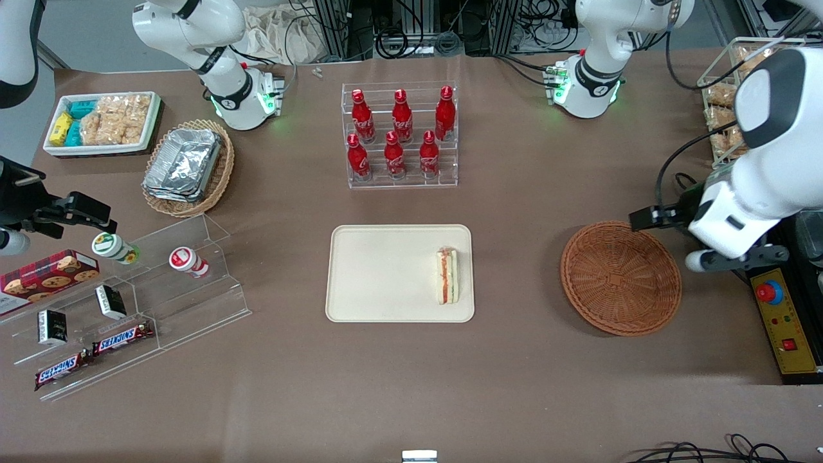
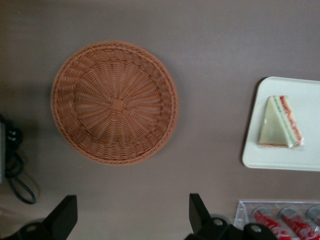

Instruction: Place sandwich from basket to tray

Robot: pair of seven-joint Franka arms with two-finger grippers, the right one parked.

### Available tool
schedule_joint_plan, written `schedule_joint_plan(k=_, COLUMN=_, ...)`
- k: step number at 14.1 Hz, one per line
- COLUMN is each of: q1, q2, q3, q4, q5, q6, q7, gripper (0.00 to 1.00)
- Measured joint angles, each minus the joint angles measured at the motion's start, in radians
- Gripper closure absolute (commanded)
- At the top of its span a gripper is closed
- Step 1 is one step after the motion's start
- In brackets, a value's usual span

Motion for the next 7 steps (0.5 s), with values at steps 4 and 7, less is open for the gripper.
schedule_joint_plan(k=4, q1=0.019, q2=-0.138, q3=0.066, q4=-0.2, q5=0.019, q6=0.076, q7=0.247, gripper=0.0)
schedule_joint_plan(k=7, q1=0.026, q2=-0.139, q3=0.064, q4=-0.186, q5=0.068, q6=0.042, q7=0.313, gripper=0.0)
